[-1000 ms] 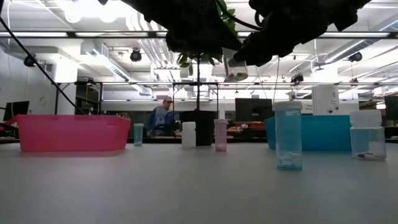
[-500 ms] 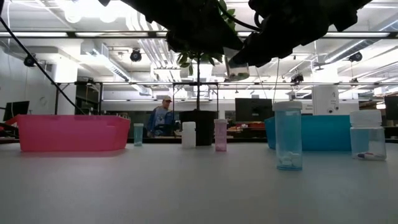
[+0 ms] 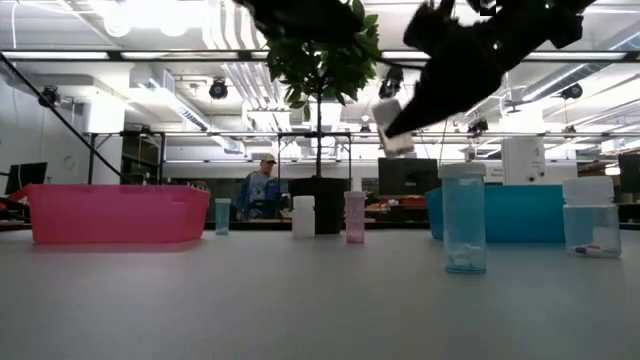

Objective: Pick and place medicine bottles into bin by pill shape (circle, oval)
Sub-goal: Put the bottom left transparent capsule bottle into the blue bin

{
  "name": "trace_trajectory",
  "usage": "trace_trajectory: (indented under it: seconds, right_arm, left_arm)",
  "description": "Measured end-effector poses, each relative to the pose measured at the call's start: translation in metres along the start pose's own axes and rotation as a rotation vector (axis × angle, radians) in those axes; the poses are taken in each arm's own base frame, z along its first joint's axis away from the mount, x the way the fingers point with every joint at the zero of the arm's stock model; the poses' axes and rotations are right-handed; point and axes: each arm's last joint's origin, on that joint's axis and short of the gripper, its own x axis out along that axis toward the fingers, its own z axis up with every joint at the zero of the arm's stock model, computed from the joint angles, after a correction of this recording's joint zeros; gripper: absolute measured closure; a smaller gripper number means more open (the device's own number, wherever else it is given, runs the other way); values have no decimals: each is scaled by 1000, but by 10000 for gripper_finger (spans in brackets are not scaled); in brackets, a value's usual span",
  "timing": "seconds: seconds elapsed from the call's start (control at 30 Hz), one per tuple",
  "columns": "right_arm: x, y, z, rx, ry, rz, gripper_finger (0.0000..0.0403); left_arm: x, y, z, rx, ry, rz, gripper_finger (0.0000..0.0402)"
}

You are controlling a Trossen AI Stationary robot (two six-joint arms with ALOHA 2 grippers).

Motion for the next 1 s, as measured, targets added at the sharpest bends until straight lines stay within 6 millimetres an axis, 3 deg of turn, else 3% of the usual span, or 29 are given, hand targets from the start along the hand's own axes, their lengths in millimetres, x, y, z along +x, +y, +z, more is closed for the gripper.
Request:
trace_trajectory:
  seconds: [0.2, 0.5, 0.83, 1.0]
  right_arm:
    - [-19, -25, -13, 132, 156, -174, 256]
    - [-42, -46, -33, 302, 158, -238, 255]
    - [-37, -51, -90, 517, 154, -429, 255]
    - [-30, -52, -101, 601, 91, -439, 255]
  left_arm:
    - [-29, 10, 3, 0, -48, -3, 146]
    - [-41, 10, -15, -16, -84, -9, 146]
    - [-42, 9, -22, -26, -105, -3, 146]
    - [-42, 9, -22, -27, -107, -3, 146]
